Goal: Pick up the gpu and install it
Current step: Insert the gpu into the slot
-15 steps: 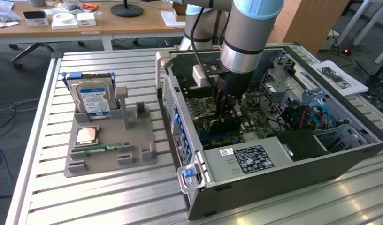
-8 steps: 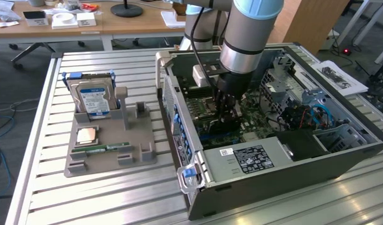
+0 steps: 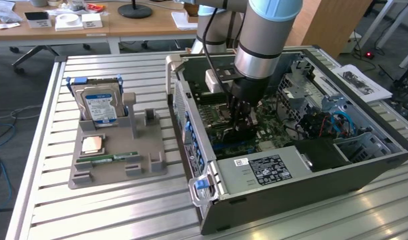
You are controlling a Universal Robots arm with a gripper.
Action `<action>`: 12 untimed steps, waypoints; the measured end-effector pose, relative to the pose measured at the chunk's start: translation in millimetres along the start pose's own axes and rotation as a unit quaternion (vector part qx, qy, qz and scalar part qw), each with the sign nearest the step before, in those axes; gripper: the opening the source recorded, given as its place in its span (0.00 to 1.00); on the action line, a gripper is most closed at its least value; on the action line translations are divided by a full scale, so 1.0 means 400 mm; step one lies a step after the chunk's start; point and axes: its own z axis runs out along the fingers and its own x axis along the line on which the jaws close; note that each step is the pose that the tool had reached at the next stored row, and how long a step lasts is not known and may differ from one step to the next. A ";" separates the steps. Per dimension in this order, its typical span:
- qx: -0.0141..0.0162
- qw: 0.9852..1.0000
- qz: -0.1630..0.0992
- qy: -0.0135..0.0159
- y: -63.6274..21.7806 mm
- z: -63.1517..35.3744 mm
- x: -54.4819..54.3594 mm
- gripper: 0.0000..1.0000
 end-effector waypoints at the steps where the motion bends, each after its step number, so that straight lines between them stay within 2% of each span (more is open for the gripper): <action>1: 0.000 1.000 0.000 0.000 0.000 0.000 0.000 0.26; 12: 0.000 1.000 0.004 0.000 0.000 0.000 0.000 0.26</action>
